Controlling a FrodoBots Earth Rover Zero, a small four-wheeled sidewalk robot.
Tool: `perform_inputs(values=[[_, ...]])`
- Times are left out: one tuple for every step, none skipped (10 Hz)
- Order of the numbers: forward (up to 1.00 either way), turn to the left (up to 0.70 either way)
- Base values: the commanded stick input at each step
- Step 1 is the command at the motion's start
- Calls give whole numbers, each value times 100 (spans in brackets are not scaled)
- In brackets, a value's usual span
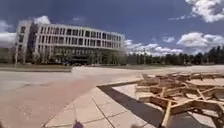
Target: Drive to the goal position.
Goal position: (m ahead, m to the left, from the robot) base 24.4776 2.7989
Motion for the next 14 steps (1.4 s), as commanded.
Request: perform_inputs(values=[[70,0],[70,0],[70,0],[70,0],[70,0],[70,0],[70,0],[70,0],[70,0],[70,0],[70,0],[70,0],[70,0],[70,0]])
